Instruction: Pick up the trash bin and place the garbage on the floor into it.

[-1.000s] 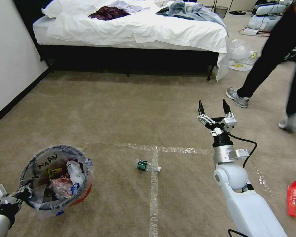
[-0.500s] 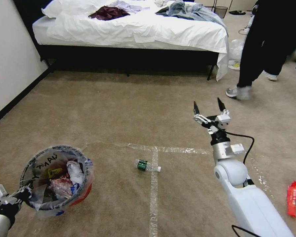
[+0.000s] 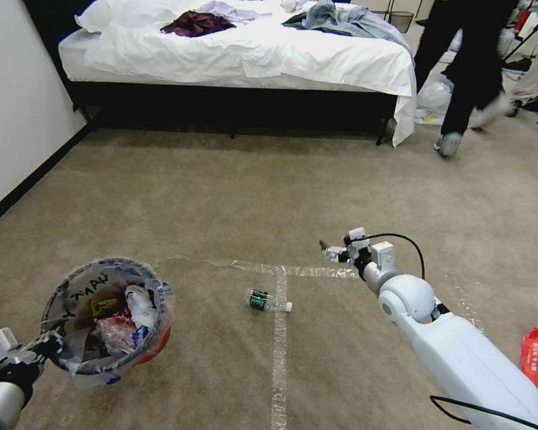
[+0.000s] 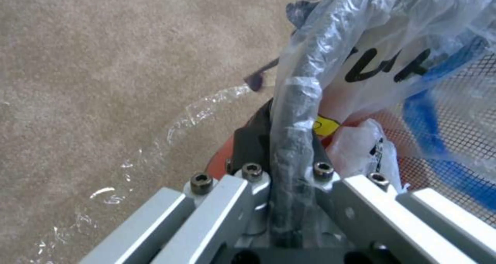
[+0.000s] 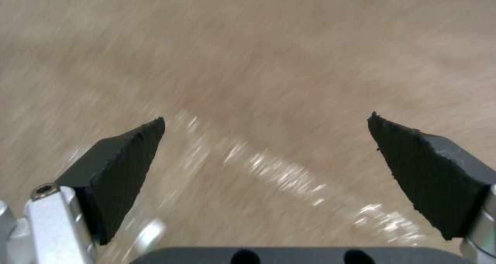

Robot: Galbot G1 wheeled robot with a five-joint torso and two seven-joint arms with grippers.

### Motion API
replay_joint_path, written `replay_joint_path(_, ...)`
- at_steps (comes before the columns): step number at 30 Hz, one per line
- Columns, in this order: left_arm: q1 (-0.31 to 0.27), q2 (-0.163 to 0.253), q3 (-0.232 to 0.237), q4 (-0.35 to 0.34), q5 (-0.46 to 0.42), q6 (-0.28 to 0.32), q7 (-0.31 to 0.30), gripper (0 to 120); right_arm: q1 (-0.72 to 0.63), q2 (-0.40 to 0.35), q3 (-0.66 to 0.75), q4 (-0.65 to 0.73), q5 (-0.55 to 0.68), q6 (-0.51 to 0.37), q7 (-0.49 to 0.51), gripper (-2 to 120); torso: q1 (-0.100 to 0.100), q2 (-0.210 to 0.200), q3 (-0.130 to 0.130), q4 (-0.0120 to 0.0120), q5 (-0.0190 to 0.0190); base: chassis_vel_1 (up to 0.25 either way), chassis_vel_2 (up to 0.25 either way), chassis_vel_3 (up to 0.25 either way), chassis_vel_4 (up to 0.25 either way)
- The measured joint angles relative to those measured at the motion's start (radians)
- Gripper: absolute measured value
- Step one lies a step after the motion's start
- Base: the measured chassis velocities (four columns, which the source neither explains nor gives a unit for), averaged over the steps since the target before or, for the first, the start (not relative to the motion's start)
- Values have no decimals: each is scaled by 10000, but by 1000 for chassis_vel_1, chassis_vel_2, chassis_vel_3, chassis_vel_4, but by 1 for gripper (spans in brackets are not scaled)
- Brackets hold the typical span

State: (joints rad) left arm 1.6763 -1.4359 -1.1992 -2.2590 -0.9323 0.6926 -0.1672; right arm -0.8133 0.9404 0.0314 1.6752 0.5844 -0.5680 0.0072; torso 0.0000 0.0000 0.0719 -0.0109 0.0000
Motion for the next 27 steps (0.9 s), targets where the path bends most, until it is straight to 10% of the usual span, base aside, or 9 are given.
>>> replay_joint_path(9, 170, -40, -156, -110, -12, -15, 18, 0, 1871, 397, -2302, -2777, -2040, 697, -4094, 100, 0, 0, 0, 0, -6, 0, 0, 0, 0)
replay_joint_path(27, 206, -183, -352, 65, -23, -77, -4, 0, 3287, 3429, -3762, -7720, -4357, 2680, -4566, 100, 0, 0, 1, -1, -1, 0, 0, 0, 0)
